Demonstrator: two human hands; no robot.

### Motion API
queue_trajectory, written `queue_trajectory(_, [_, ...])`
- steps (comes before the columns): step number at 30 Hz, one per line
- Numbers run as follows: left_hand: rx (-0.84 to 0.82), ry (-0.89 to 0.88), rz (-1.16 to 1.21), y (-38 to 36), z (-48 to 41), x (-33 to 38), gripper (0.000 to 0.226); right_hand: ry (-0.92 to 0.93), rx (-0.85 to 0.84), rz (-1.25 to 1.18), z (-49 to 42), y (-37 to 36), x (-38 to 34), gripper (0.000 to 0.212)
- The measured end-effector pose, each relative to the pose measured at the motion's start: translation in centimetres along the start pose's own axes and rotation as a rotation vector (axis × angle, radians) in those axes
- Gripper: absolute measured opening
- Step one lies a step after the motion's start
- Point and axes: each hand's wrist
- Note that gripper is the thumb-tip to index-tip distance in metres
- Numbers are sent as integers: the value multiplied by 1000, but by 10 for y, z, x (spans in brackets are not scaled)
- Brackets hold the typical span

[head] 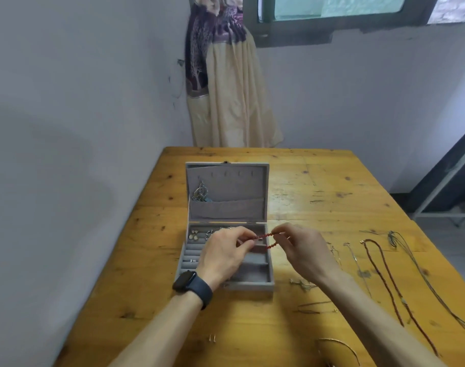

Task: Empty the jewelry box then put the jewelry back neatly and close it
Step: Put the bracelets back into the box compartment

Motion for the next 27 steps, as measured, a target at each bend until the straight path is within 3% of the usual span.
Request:
queue_trajectory(5, [53,2,-229,13,-13,-17,22,-38,54,-58,-16,-26,-18,15])
queue_trajectory(9, [32,-21,-391,8,-19,-26,26,-48,51,70,-24,-41,-21,19])
queue_trajectory(19, [89,-105,-518,-5,-12,-29,26,-43,-5,277,-29,-47,-18,26])
queue_trajectory(27, [0,-180,-633,-6,0,-30,25,-71,-88,365,-32,-46,-16,30])
Point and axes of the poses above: each hand's wrist, its own z-axis away from the middle knuckle, its own y-axis out of the back of the hand, x = y × z, and after that the axes turned 6 degrees about -y, right-handed
